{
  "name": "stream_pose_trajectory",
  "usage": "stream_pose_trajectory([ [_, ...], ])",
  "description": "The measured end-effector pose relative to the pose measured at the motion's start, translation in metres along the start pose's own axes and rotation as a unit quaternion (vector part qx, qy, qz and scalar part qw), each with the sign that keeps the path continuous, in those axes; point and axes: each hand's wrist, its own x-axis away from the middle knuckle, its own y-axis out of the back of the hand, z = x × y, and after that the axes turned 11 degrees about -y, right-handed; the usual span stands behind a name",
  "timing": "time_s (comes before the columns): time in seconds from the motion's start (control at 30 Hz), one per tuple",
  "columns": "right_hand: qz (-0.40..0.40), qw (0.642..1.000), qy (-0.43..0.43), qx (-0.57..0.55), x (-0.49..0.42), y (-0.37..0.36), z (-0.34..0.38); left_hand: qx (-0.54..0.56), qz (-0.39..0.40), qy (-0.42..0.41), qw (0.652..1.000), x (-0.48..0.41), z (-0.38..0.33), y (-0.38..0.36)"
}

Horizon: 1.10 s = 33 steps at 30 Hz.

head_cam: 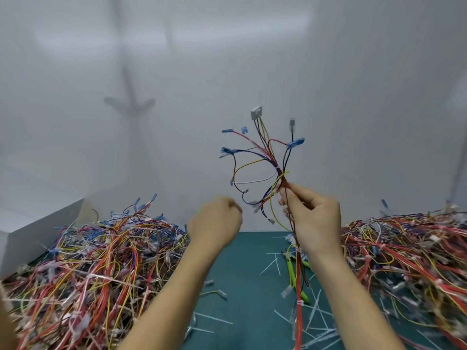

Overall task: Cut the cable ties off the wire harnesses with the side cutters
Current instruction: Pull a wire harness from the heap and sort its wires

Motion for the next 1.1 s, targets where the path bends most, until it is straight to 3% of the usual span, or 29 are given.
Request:
stream_pose_trajectory([
  [0.07,0.003,1.000,-0.004,-0.006,0.000,-0.003,-0.001,0.095,-0.130,-0.025,0.987,0.004,-0.022,0.012],
  [0.17,0.006,1.000,-0.004,-0.020,-0.001,-0.004,0.001,0.031,-0.264,-0.042,0.963,0.014,-0.043,0.023],
  [0.23,0.013,1.000,-0.005,-0.026,0.000,-0.004,0.003,0.039,-0.282,-0.048,0.957,0.018,-0.047,0.021],
  [0.4,0.018,1.000,-0.019,-0.018,0.003,-0.007,0.001,0.178,-0.327,-0.074,0.925,0.026,-0.052,0.015],
  [0.63,0.058,0.998,-0.009,-0.009,0.008,-0.013,0.003,0.253,-0.238,-0.116,0.931,0.022,-0.048,0.002],
  [0.83,0.121,0.991,0.019,0.053,0.011,-0.012,0.009,0.384,-0.225,-0.095,0.890,0.020,-0.042,0.005],
  [0.97,0.173,0.982,-0.004,0.078,0.009,-0.009,0.012,0.501,-0.188,-0.052,0.843,0.021,-0.038,0.012],
  [1.1,0.185,0.973,0.001,0.139,0.009,-0.006,0.017,0.548,-0.150,-0.007,0.823,0.022,-0.033,0.019],
])
